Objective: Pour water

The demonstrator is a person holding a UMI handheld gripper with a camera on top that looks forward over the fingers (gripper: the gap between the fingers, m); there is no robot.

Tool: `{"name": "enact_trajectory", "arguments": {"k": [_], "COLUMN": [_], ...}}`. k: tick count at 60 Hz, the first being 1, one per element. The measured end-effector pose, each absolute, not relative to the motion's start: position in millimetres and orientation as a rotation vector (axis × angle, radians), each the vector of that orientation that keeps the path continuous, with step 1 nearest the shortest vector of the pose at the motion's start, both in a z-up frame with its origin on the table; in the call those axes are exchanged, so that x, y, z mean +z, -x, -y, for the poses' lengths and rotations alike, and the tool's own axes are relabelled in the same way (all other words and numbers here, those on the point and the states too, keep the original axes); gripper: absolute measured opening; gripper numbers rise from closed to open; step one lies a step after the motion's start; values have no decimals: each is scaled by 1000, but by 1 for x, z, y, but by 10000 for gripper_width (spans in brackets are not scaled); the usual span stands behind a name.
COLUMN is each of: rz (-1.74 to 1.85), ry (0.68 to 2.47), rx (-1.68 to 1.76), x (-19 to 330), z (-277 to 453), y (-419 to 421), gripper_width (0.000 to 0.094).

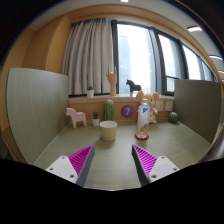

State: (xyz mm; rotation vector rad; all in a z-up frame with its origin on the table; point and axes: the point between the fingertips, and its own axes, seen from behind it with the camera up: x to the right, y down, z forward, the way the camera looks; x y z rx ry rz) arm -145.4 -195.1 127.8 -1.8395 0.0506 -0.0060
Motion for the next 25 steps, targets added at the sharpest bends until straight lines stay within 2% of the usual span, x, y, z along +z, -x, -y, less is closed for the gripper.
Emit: {"name": "enact_trajectory", "arguments": {"k": [25], "rz": [3], "ry": [1760], "rx": [8], "x": [173], "z": [227], "y": [169], "gripper_width": [751]}}
